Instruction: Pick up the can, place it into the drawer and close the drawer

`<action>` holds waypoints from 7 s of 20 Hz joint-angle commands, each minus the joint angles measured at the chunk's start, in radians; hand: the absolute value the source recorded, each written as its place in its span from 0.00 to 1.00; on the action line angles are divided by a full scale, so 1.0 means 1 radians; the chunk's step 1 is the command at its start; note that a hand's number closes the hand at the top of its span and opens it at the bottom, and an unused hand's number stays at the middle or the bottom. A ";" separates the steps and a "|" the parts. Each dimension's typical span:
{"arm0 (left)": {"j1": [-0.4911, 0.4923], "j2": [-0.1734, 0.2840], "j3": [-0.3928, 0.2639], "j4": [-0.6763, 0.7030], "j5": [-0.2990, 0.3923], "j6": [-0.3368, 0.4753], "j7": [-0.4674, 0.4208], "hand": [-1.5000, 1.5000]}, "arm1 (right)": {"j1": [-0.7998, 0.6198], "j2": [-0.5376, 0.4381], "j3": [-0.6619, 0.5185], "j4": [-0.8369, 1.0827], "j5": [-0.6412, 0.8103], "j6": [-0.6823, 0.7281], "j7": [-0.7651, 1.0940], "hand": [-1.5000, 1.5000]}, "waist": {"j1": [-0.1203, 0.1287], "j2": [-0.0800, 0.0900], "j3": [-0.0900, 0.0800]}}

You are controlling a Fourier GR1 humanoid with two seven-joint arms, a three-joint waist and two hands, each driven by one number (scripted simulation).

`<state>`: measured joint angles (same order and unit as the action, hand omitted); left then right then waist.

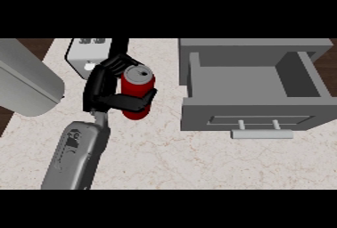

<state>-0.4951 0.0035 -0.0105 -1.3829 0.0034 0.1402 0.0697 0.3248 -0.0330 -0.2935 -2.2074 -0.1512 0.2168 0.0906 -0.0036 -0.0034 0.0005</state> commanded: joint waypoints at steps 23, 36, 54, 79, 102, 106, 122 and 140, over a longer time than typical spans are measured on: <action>-0.773 -0.003 -0.222 0.463 0.120 0.391 0.217 1.00 | -0.070 -0.025 -0.028 0.015 -0.027 0.019 0.065 0.00 | -0.027 0.007 0.000; -0.951 -0.004 -0.332 0.795 0.296 0.448 0.086 1.00 | -0.118 0.009 0.037 0.078 0.052 -0.006 0.009 0.00 | -0.063 0.018 0.002; -0.986 -0.004 -0.490 0.988 0.447 0.473 -0.047 1.00 | -0.155 -0.019 0.005 0.072 0.046 -0.016 0.033 0.00 | -0.090 0.025 0.002; -0.943 -0.003 -0.615 1.030 0.574 0.630 -0.135 0.00 | -0.207 -0.005 0.073 0.088 0.124 -0.031 0.007 0.00 | -0.121 0.035 0.002; -0.957 -0.004 -0.612 0.939 0.703 0.702 -0.186 0.00 | -0.344 -0.220 0.290 0.134 0.853 -0.095 -0.109 0.00 | -0.030 0.018 0.000; -0.915 -0.004 -0.596 0.928 0.714 0.693 -0.201 0.00 | -0.355 -0.259 0.334 0.196 0.960 -0.101 -0.125 0.00 | -0.024 0.014 0.000; -0.857 0.202 -0.630 0.641 0.593 0.690 0.069 0.00 | -0.542 -0.126 0.345 0.828 1.229 -0.484 -0.181 0.00 | 0.046 -0.004 0.000; -0.655 0.422 -0.618 0.322 0.548 0.641 0.198 0.00 | -0.931 -0.093 0.207 1.398 1.359 -0.800 -0.186 0.00 | 0.072 0.009 0.001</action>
<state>-1.2059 0.3966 -0.6253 -0.9889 0.5583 0.7811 0.2479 -0.5501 -0.1745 -0.0685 -0.9573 1.2006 -0.5282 -0.1125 0.0567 -0.0148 -0.0196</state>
